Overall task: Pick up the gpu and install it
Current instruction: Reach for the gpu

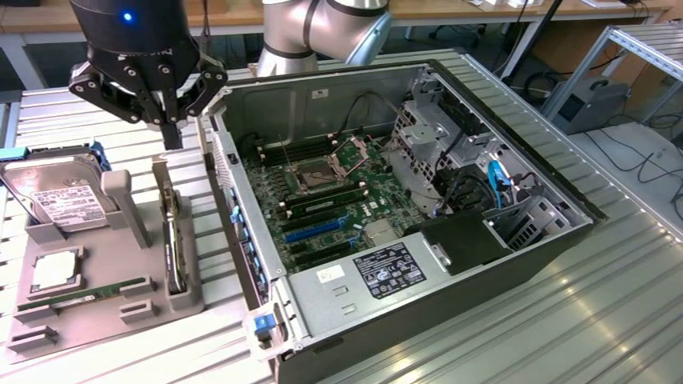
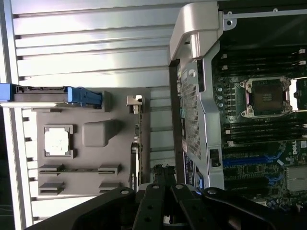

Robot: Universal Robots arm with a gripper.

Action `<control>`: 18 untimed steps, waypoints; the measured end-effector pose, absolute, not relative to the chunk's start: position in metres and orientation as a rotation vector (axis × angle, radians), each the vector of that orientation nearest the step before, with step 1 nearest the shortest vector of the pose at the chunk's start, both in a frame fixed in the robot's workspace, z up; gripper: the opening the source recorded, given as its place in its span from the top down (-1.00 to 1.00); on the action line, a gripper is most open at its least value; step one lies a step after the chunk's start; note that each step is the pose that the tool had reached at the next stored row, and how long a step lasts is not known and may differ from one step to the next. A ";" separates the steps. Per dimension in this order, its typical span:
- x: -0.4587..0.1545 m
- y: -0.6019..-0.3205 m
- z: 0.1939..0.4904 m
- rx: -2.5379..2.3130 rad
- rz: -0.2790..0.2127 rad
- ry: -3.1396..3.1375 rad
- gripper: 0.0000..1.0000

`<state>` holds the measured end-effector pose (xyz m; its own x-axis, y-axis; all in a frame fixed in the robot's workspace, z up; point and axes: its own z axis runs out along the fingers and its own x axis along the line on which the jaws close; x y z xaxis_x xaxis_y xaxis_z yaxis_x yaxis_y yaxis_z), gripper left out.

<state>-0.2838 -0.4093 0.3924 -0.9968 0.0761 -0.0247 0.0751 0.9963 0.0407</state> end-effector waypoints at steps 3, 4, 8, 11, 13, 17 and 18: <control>-0.285 -0.412 0.392 0.118 0.062 3.113 0.79; -0.285 -0.413 0.392 0.118 0.062 3.113 0.79; -0.288 -0.417 0.392 0.118 0.062 3.112 0.79; -0.303 -0.434 0.392 0.118 0.062 3.113 0.79; -0.312 -0.446 0.392 0.118 0.062 3.112 0.79; -0.312 -0.451 0.392 0.118 0.062 3.112 0.79; -0.312 -0.451 0.392 0.118 0.062 3.112 0.79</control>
